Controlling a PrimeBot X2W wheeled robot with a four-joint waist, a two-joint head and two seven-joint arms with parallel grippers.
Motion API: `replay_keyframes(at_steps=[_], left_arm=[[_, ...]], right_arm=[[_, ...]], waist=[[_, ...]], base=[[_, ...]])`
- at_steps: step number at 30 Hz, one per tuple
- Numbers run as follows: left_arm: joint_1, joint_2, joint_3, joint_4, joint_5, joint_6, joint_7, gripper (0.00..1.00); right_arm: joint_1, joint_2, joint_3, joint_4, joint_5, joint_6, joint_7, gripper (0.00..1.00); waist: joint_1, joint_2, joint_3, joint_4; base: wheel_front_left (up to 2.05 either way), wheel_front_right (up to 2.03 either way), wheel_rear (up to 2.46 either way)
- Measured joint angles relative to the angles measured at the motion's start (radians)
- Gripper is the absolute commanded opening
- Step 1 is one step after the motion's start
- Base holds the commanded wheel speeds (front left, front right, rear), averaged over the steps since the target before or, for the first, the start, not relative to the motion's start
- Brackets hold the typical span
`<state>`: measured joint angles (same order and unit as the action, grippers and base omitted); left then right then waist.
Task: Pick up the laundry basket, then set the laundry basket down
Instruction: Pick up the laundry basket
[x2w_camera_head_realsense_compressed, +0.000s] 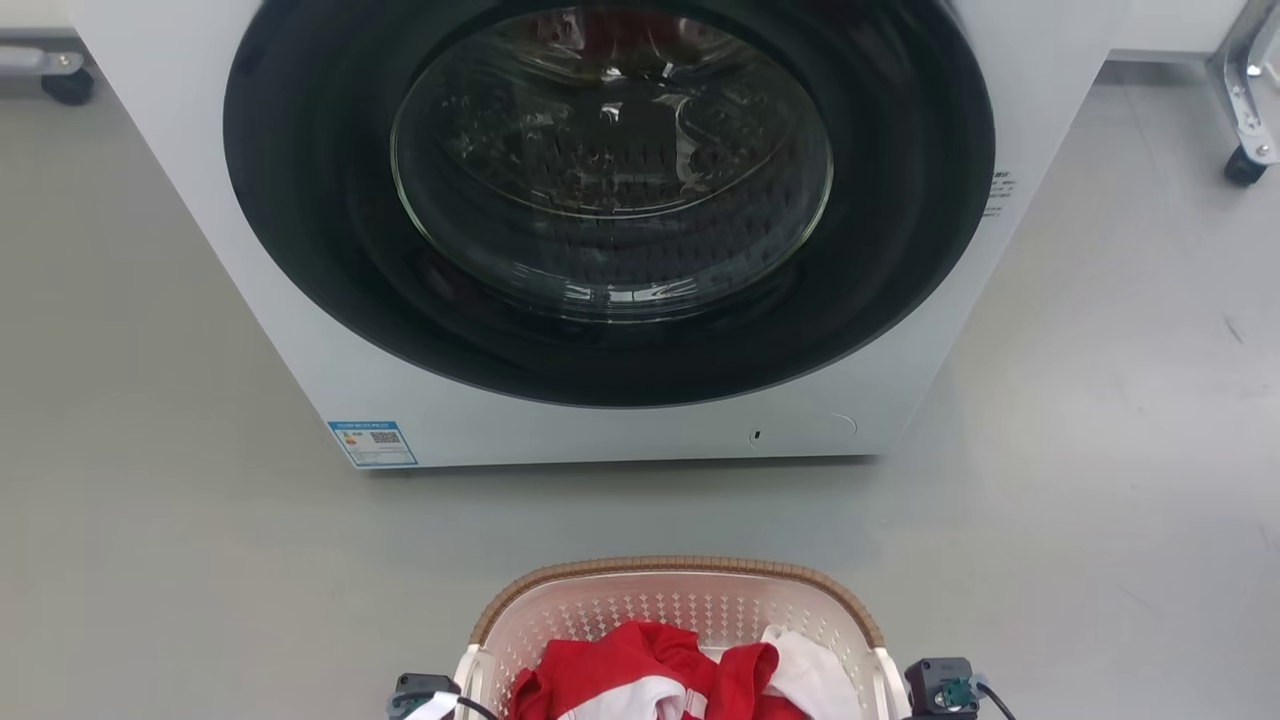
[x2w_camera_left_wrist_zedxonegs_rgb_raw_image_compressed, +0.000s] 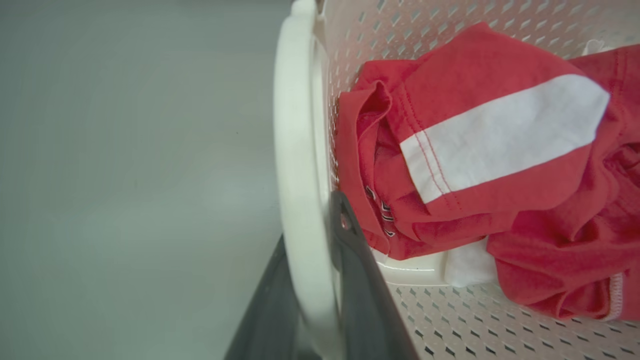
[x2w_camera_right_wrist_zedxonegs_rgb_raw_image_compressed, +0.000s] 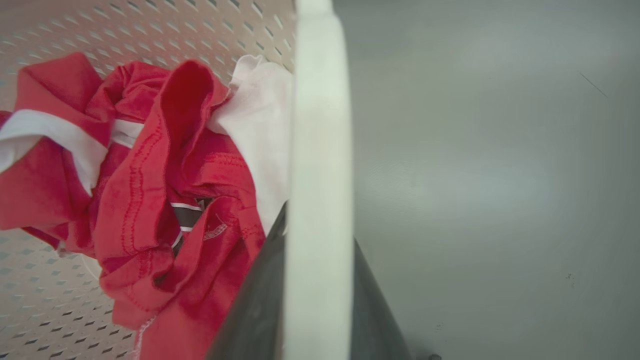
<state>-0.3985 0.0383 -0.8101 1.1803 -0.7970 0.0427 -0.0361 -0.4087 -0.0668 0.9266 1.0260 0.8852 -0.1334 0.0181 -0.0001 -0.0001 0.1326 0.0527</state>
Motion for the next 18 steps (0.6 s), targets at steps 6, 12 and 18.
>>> replay_keyframes(at_steps=[6, 12, 18], left_arm=[[0.012, 0.000, -0.008, 0.004, -0.002, -0.008, 0.018, 0.00], [0.022, 0.000, -0.016, 0.007, -0.010, -0.009, 0.036, 0.00], [0.023, 0.000, -0.023, 0.007, -0.012, -0.009, 0.044, 0.00]], right_arm=[[0.016, 0.000, 0.018, -0.002, 0.026, -0.005, 0.021, 0.00], [0.036, 0.000, 0.032, -0.001, 0.054, -0.007, 0.034, 0.00], [0.036, 0.000, 0.046, -0.001, 0.070, -0.007, 0.035, 0.00]], waist=[[0.0001, 0.0000, -0.033, -0.005], [0.0000, 0.0000, -0.059, -0.010], [0.0001, 0.0001, -0.066, -0.012]], base=[[0.00, 0.00, 0.00], [0.00, 0.00, 0.00], [0.00, 0.00, 0.00]])
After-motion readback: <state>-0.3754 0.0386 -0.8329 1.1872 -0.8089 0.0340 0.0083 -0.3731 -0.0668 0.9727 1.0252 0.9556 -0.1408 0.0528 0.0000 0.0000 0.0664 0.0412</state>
